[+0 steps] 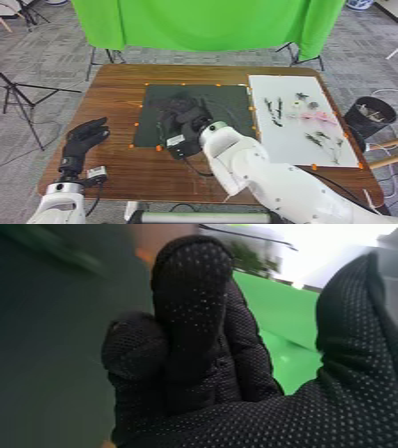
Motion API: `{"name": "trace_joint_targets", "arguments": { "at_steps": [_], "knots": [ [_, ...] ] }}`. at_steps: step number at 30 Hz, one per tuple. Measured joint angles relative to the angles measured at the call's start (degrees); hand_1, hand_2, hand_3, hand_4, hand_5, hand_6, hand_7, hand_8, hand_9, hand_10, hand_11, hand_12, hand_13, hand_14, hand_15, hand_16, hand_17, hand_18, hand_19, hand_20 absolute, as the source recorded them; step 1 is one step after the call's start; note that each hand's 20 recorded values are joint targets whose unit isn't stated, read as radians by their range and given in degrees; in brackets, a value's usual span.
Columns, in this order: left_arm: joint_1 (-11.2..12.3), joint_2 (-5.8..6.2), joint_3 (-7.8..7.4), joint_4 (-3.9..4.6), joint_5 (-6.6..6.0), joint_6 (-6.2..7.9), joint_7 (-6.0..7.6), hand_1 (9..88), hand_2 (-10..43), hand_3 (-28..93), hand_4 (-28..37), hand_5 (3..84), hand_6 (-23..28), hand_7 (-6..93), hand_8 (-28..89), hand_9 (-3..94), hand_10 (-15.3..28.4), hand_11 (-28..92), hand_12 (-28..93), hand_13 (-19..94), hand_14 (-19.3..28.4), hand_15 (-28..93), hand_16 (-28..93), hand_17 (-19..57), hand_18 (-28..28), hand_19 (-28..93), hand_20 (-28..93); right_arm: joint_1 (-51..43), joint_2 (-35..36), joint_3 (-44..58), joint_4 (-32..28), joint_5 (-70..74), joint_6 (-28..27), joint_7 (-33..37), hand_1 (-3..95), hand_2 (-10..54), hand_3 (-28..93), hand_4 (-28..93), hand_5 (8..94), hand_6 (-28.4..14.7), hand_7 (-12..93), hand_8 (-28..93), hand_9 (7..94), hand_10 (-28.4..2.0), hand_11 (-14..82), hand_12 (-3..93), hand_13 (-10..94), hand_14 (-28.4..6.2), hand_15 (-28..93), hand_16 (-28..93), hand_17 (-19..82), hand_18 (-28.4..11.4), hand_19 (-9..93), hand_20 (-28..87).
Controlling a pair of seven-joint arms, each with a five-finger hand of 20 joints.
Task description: Arrange flowers
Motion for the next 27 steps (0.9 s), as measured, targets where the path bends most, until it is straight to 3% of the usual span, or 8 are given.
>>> {"name": "trace_joint_targets", "arguments": {
  "at_steps": [5, 10, 16, 21, 27],
  "knots": [
    [-0.09, -0.42, -0.33, 0.15, 0.04, -0.56, -0.05, 40.6, -9.5, 64, -13.6, 50.6, 0.1, 21.4, -10, 50.9, 12.0, 26, 13, 44, 15.5, 28, 0, 12.4, 12.8, 17, 23, -5.36, 6.22, 13.65, -6.39, -10.33, -7.68, -0.09, 31.7, -9.5, 65, -8, 64.9, -5.7, 20, -5, 77.7, -16.5, 19.3, 18.6, 94, -6.0, 41, 27, 69, -8.9, 84, 27],
    [-0.06, -0.68, -0.61, 0.15, 0.08, -0.91, -0.11, 40.6, -9.5, 64, -14.0, 50.7, 0.0, 21.4, -10, 51.0, 12.0, 25, 13, 44, 15.6, 28, 0, 12.5, 12.8, 17, 23, -13.85, 14.08, 27.53, -7.36, -24.17, -8.59, 1.07, 30.3, -9.5, 62, -11, 67.9, -6.5, 19, -4, 80.0, -16.1, 20.2, 18.9, 94, -5.9, 42, 28, 68, -8.6, 84, 28],
    [-0.04, -0.98, -0.93, 0.15, 0.08, -1.19, -0.12, 40.6, -9.5, 64, -13.9, 50.8, 0.0, 21.3, -10, 51.2, 12.1, 25, 13, 44, 15.7, 28, 0, 12.4, 12.8, 17, 23, -28.56, 21.64, 45.08, -7.77, -37.59, -13.54, 7.59, 33.1, -9.5, 63, -13, 70.4, -6.2, 18, -4, 83.7, -15.4, 21.8, 19.5, 94, -5.4, 43, 28, 68, -8.2, 86, 28],
    [-0.05, -1.15, -0.98, 0.15, 0.17, -1.54, -0.14, 40.6, -9.5, 64, -13.9, 50.8, 0.0, 21.1, -10, 51.2, 12.1, 25, 13, 44, 15.6, 28, 0, 12.4, 12.8, 17, 23, -39.26, 23.20, 55.19, -7.82, -43.21, -15.77, 11.05, 35.0, -9.5, 63, -13, 71.9, -5.6, 18, -4, 85.9, -14.9, 23.3, 20.2, 94, -4.7, 46, 28, 69, -8.0, 87, 29],
    [-0.15, -1.26, -1.02, 0.23, 0.21, -1.73, -0.14, 40.6, -9.5, 64, -13.8, 50.9, 0.0, 21.1, -10, 51.2, 12.0, 25, 13, 44, 15.7, 28, 0, 12.4, 12.8, 17, 23, -47.87, 23.21, 59.65, -8.17, -44.21, -20.74, 13.76, 35.1, -9.5, 63, -14, 72.6, -5.9, 18, -4, 86.6, -14.9, 23.7, 20.5, 94, -4.5, 47, 27, 69, -7.7, 87, 29]
  ]
}}
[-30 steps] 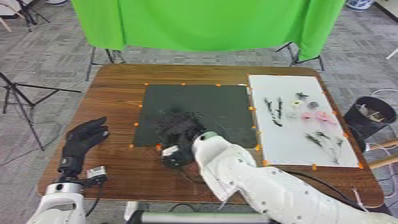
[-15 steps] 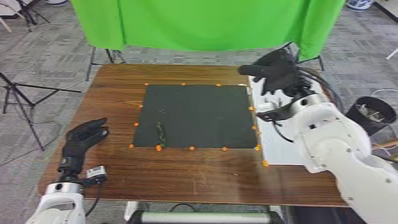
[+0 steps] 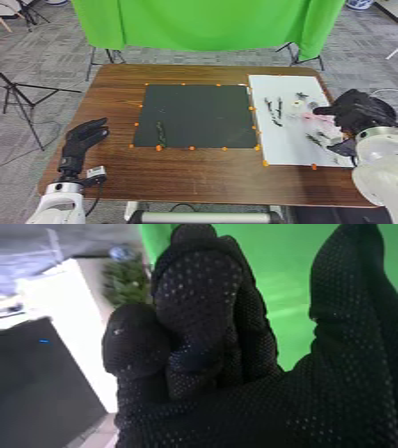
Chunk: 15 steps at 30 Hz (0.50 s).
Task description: Arrange flowers
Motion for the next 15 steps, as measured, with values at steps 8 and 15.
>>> {"name": "trace_joint_targets", "arguments": {
  "at_steps": [8, 15],
  "knots": [
    [-0.04, -0.16, 0.20, 0.01, -0.20, 0.16, 0.46, 47.6, -9.5, 64, -12.6, 46.4, 0.4, 21.5, -10, 42.4, 11.2, 24, 12, 41, 13.6, 26, 0, 19.5, 13.4, 28, 29, -5.52, -0.66, 0.17, 2.05, -0.84, -2.28, 2.29, 35.8, -9.5, 63, -14, 72.4, -6.0, 17, -4, 86.5, -15.1, 23.3, 20.4, 94, -4.5, 47, 26, 69, -7.4, 87, 29],
    [-0.33, 0.33, 2.04, -0.08, -3.41, 5.02, 3.76, 61.4, -8.0, 65, -8.8, 37.0, -1.0, 26.7, -14, 26.1, 8.6, 24, 10, 35, 11.3, 25, -1, 24.7, 12.5, 29, 32, -6.52, -1.35, 0.19, 3.36, -1.05, -2.26, 2.85, 41.4, -9.5, 64, -13, 72.6, -5.3, 18, -2, 87.3, -14.4, 24.7, 20.9, 94, -4.0, 47, 26, 70, -7.2, 87, 29]
  ]
}}
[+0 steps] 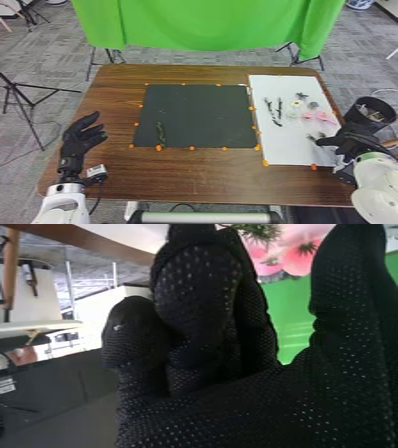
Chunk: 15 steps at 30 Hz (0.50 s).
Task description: Arrange flowers
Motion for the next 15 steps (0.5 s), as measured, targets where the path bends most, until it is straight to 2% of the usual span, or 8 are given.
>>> {"name": "trace_joint_targets", "arguments": {
  "at_steps": [2, 4, 7, 15],
  "knots": [
    [-0.03, 0.07, 0.13, -0.09, -0.59, 1.33, 0.16, 61.1, -8.0, 65, -8.4, 36.9, -1.0, 27.0, -14, 26.1, 8.6, 24, 9, 35, 11.3, 25, -1, 24.4, 12.4, 28, 32, -0.12, -0.14, -0.04, 0.19, 0.01, 0.12, 0.06, 46.9, -9.5, 60, -13, 73.0, -5.3, 17, 12, 88.2, -14.0, 25.8, 21.1, 94, -3.9, 49, 24, 70, -7.1, 87, 30],
    [-0.03, 0.08, 0.13, -0.15, -0.94, 1.63, 0.17, 60.2, -8.2, 66, -8.0, 36.9, -1.1, 27.3, -14, 26.1, 8.6, 24, 9, 35, 11.5, 26, -1, 23.8, 12.3, 27, 32, -0.20, -0.25, -0.18, 0.34, 0.16, 0.46, 0.13, 53.7, -9.5, 54, -12, 75.2, -5.1, 16, 21, 89.8, -13.4, 27.9, 21.6, 94, -3.4, 51, 23, 71, -6.9, 87, 30],
    [-0.03, 0.08, 0.13, -0.18, -1.21, 1.62, 0.16, 58.5, -8.8, 66, -7.9, 37.0, -1.1, 27.6, -15, 26.5, 8.6, 25, 9, 36, 11.6, 27, -1, 23.3, 12.3, 27, 33, -0.44, -0.31, -0.59, 0.59, 0.28, 1.90, 0.16, 57.8, -9.5, 55, -12, 78.6, -4.2, 20, 25, 92.1, -12.4, 31.0, 22.7, 94, -3.1, 54, 22, 73, -7.3, 87, 32],
    [-0.01, 0.06, 0.05, -0.26, -1.96, 1.57, 0.15, 55.9, -9.5, 67, -7.9, 37.4, -0.7, 26.9, -14, 27.5, 8.7, 25, 9, 36, 12.2, 29, -2, 22.4, 12.5, 27, 32, -1.30, -0.30, -1.82, 1.29, -0.07, 11.39, -1.17, 59.5, -9.5, 58, -12, 79.5, -4.0, 24, 25, 92.9, -11.4, 34.2, 23.3, 94, -2.3, 58, 20, 74, -7.4, 89, 33]
  ]
}}
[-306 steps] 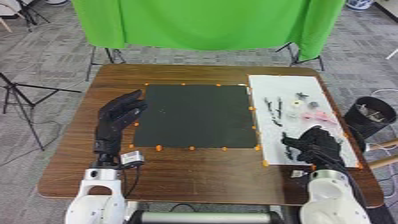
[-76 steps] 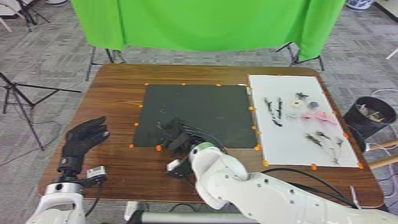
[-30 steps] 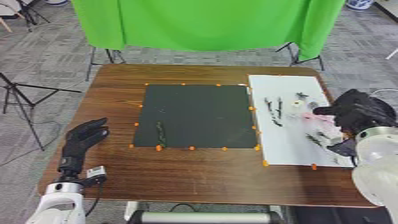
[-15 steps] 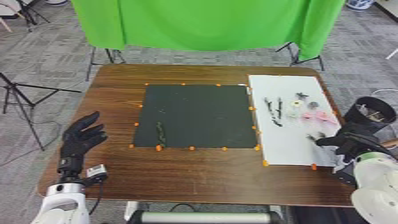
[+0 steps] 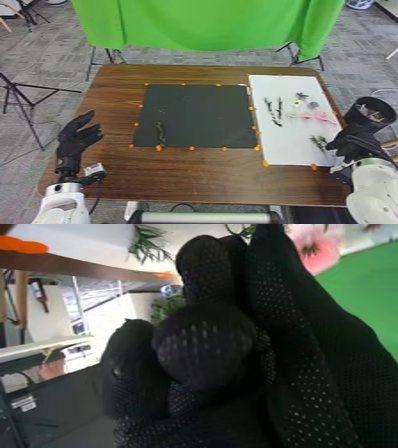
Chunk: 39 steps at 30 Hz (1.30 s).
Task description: Arrange flowers
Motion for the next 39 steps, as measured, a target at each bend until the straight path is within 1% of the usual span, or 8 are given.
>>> {"name": "trace_joint_targets", "arguments": {
  "at_steps": [7, 11, 13, 15, 21, 30, 34, 39],
  "knots": [
    [0.02, -0.04, -0.01, -0.03, -0.22, -0.02, 0.00, 54.7, -9.5, 67, -7.6, 37.8, -0.4, 26.4, -14, 28.1, 8.8, 25, 8, 37, 12.4, 29, -2, 21.9, 12.6, 28, 32, -0.45, 0.01, 0.76, -0.80, -0.88, 1.80, -1.96, 58.1, -9.5, 60, -11, 79.1, -4.3, 26, 24, 92.7, -11.2, 35.2, 23.2, 94, -2.1, 58, 20, 74, -7.4, 89, 33],
    [0.04, -0.04, -0.01, -0.04, -0.37, -0.05, 0.00, 54.1, -9.5, 67, -7.7, 38.1, -0.3, 26.1, -14, 28.8, 8.9, 25, 9, 37, 12.5, 29, -2, 21.3, 12.7, 28, 32, -0.49, 0.04, 1.33, -1.35, -1.77, 2.21, -2.59, 48.5, -9.5, 58, -7, 77.4, -4.4, 24, 21, 90.4, -12.0, 35.1, 23.2, 94, -2.6, 56, 20, 72, -7.5, 89, 33],
    [0.06, -0.07, -0.02, -0.06, -0.38, -0.06, 0.00, 53.9, -9.5, 67, -7.8, 38.4, -0.1, 26.0, -14, 29.0, 8.9, 25, 9, 37, 12.6, 29, -2, 21.2, 12.7, 28, 31, -0.49, 0.07, 1.52, -1.37, -2.69, 1.82, -2.60, 42.9, -9.5, 62, -7, 76.2, -4.7, 22, 17, 89.0, -12.9, 34.9, 23.3, 94, -2.9, 54, 23, 71, -7.4, 89, 33],
    [0.06, -0.08, -0.02, -0.06, -0.38, -0.11, -0.02, 53.8, -9.5, 67, -7.8, 38.6, -0.1, 25.9, -14, 29.2, 9.0, 25, 9, 37, 12.7, 29, -2, 21.1, 12.8, 28, 31, -0.50, 0.09, 1.76, -1.35, -4.05, 0.61, -2.52, 36.8, -9.5, 65, -8, 75.2, -4.6, 23, -2, 87.7, -13.7, 34.6, 23.2, 94, -3.2, 52, 24, 71, -7.2, 89, 33],
    [0.07, -0.10, -0.16, -0.10, -0.38, -0.18, -0.12, 53.7, -9.5, 67, -8.0, 39.0, 0.0, 25.6, -13, 29.8, 9.1, 25, 9, 37, 12.8, 29, -2, 21.0, 12.7, 28, 31, -0.70, 0.11, 2.11, -0.96, -8.06, -5.26, -1.73, 33.5, -9.5, 65, -8, 74.5, -5.1, 21, -5, 86.9, -14.4, 33.2, 22.8, 94, -3.5, 51, 24, 71, -7.0, 88, 33],
    [0.04, -0.20, -0.19, -0.10, -0.34, -0.85, -0.29, 53.5, -9.5, 67, -8.1, 39.6, 0.2, 25.4, -13, 30.1, 9.2, 25, 9, 38, 12.9, 29, -2, 20.8, 12.8, 28, 31, -1.16, 0.05, 1.48, 0.54, -6.02, -6.40, -0.70, 38.4, -9.5, 64, -8, 75.7, -5.1, 21, -5, 90.0, -13.6, 32.6, 22.4, 94, -3.5, 52, 23, 72, -7.0, 87, 33],
    [0.03, -0.20, -0.19, -0.10, -0.33, -0.97, -0.40, 53.4, -9.5, 67, -8.1, 39.8, 0.2, 25.4, -13, 30.2, 9.3, 25, 9, 38, 12.9, 29, -2, 20.7, 12.8, 28, 31, -1.32, -0.01, 1.35, 0.72, -3.54, -6.47, -0.65, 47.6, -9.5, 58, -10, 77.2, -5.5, 19, 17, 91.2, -12.9, 33.4, 22.5, 94, -3.3, 55, 21, 73, -7.1, 87, 33],
    [0.03, -0.24, -0.19, -0.10, -0.30, -1.08, -0.52, 53.4, -9.5, 67, -8.1, 39.9, 0.3, 25.4, -13, 30.3, 9.3, 25, 9, 38, 12.9, 30, -2, 20.7, 12.7, 28, 30, -1.32, -0.02, 1.20, 0.78, -2.54, -6.00, -0.65, 55.7, -7.2, 56, -9, 80.0, -5.3, 19, 22, 92.8, -12.0, 34.1, 22.7, 94, -3.2, 57, 19, 75, -7.3, 87, 33]
  ]
}}
